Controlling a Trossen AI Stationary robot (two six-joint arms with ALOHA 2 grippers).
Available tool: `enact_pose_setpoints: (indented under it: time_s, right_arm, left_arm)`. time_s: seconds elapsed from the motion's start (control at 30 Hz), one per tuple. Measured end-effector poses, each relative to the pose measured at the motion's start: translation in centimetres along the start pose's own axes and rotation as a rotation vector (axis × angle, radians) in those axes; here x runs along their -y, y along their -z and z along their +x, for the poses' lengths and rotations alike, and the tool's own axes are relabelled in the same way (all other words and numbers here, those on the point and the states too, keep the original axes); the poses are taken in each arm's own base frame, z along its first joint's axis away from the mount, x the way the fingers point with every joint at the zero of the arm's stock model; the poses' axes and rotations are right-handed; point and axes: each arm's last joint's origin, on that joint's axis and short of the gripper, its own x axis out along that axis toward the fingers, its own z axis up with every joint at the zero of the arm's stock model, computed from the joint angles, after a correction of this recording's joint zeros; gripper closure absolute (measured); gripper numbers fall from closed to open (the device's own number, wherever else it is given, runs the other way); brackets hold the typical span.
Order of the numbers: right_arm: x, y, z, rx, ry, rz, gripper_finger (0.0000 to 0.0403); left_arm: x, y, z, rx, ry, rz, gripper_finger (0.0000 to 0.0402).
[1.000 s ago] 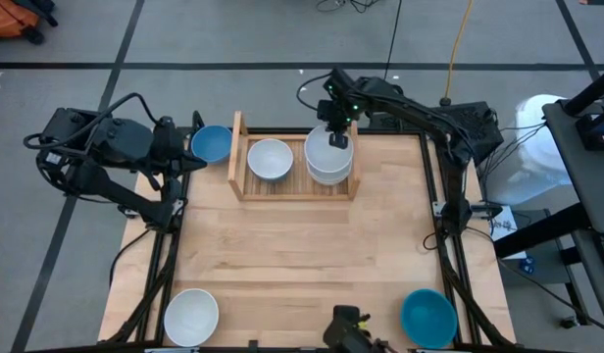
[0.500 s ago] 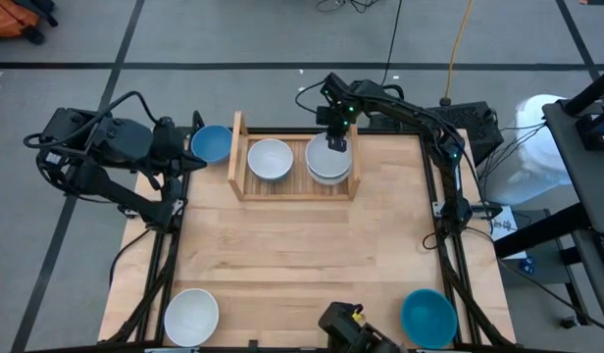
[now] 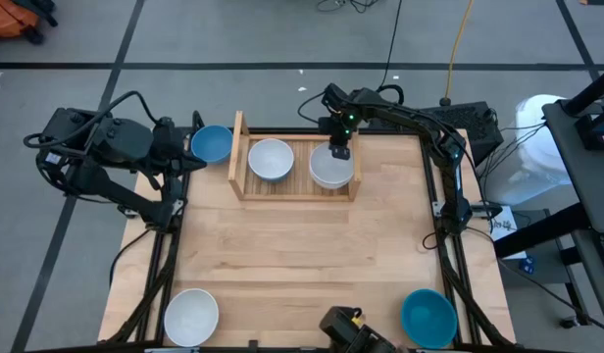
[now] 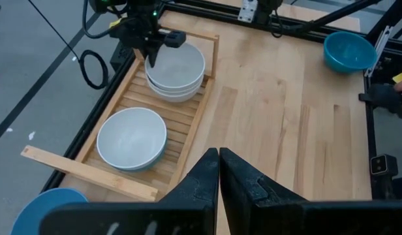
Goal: Place and stack bowls onto a shelf
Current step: Stack the white bowl on top of the white bowl on the shelf
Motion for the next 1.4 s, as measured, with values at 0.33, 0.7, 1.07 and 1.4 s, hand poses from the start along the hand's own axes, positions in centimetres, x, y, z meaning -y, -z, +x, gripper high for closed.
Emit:
enact_pose_setpoints:
  time_s: [0.33, 0.7, 1.07, 1.4]
  right_arm:
    - [0.3, -0.7, 0.1, 0.058, 0.048, -0.035, 0.0365]
    - [-1.1, -1.6, -0.1, 0.069, 0.051, -0.136, 0.0287]
    - [-2.1, -2.4, -3.5, 0.143, 0.141, -0.189, 0.0266]
    - [-5.8, -2.8, -10.9, 0.224, 0.366, -0.315, 0.0266]
  left_arm:
    - [0.0, 0.0, 0.0, 0.000, 0.000, -0.010, 0.0383]
    - [0.0, 0.0, 0.0, 0.000, 0.000, -0.015, 0.0383]
    - [0.0, 0.0, 0.0, 0.000, 0.000, -0.013, 0.0383]
    - [0.0, 0.0, 0.0, 0.000, 0.000, -0.044, 0.0382]
